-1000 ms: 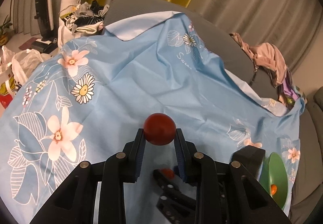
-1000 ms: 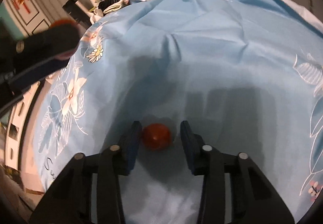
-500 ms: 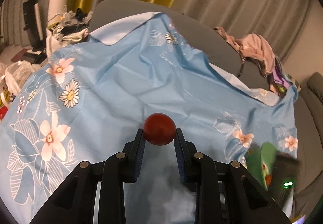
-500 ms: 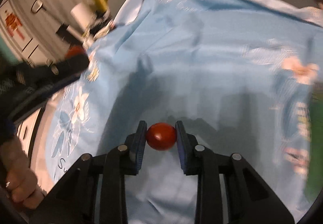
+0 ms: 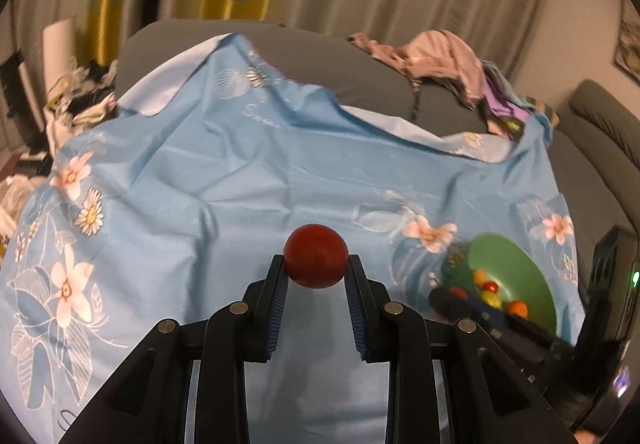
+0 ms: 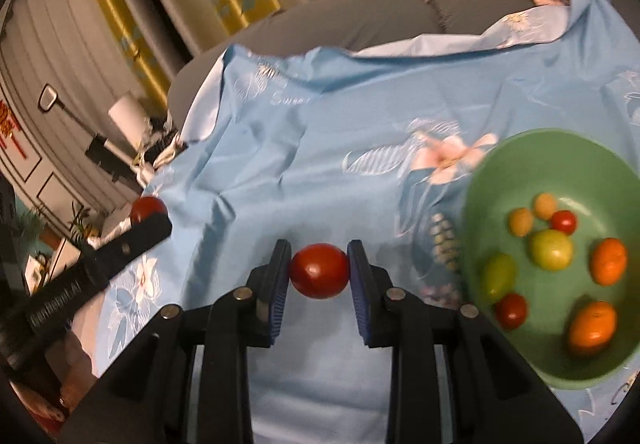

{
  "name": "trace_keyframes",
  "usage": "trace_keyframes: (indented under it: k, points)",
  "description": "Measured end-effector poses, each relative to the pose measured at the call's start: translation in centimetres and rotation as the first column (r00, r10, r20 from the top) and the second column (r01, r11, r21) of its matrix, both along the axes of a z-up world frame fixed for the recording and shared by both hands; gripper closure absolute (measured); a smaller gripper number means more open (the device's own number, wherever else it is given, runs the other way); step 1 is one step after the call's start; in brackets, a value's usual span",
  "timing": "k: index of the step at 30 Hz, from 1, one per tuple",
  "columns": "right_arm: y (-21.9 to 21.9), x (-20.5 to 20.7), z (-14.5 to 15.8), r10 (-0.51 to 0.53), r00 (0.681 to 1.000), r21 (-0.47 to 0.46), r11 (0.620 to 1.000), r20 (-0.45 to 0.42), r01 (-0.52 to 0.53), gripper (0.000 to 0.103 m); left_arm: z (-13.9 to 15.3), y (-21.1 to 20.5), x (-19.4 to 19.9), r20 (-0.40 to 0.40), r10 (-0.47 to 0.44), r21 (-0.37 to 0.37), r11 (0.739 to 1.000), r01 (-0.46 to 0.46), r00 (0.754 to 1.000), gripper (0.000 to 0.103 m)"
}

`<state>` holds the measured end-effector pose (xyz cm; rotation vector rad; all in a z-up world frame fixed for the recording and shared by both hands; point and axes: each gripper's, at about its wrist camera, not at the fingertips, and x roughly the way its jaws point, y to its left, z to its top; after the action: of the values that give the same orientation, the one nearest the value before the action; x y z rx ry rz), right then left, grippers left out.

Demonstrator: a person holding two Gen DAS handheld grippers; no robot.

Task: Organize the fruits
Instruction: 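Carry both cherry tomatoes over the green bowl, then lower both cherry tomatoes into the green bowl and open both tools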

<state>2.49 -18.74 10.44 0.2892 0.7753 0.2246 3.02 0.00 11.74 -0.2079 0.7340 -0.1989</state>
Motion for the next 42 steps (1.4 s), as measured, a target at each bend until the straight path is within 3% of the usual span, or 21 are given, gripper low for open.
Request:
trace_keyframes:
  k: [9, 15, 29, 42]
  points:
    - [-5.4, -2.8, 3.1, -0.140, 0.984, -0.020, 0.989, 0.111, 0.143, 0.073, 0.9, -6.0, -2.1, 0.058, -0.112, 0.076, 0.991, 0.107, 0.992, 0.075]
    - [-9.5, -4.0, 3.4, -0.244, 0.962, -0.013, 0.969, 0.122, 0.247, 0.072, 0.0, -10.8, -2.0, 0.019, -0.210, 0.100, 0.973, 0.207, 0.977, 0.075]
    - [-16.1, -4.7, 1.3, -0.419, 0.907, 0.005, 0.908, 0.045, 0.419, 0.072, -1.3, -19.5, -0.6, -0.021, -0.333, 0.143, 0.932, 0.333, 0.943, 0.075]
    - [-17.4, -4.4, -0.1, -0.449, 0.893, -0.009, 0.893, -0.011, 0.449, 0.072, -2.3, -21.5, -0.1, -0.058, -0.369, 0.147, 0.916, 0.374, 0.927, 0.075]
